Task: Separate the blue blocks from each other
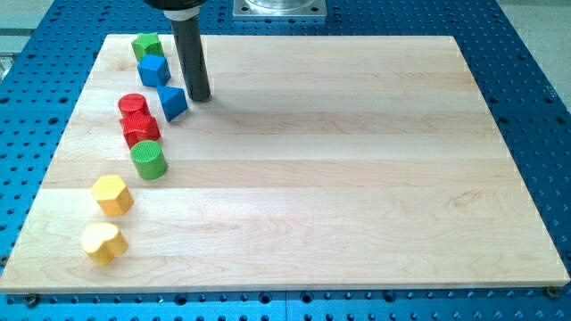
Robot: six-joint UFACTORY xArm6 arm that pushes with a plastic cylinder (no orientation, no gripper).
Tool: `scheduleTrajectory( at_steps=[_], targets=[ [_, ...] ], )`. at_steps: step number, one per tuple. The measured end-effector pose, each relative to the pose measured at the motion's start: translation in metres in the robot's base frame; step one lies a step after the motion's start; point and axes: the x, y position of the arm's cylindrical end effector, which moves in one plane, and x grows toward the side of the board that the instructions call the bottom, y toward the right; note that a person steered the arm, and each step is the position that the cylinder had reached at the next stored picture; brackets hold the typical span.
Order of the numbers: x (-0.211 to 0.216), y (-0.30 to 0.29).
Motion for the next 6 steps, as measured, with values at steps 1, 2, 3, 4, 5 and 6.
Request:
scheduleTrajectory(
  at_steps=[1,2,3,4,5,6],
  targets=[
    [0.0,-0.067],
    [0.003,-0.12],
    [-0.022,-0.096],
    [-0.057,-0.051],
    [-0.061,-0.032],
    [-0.06,-0.083]
  ],
)
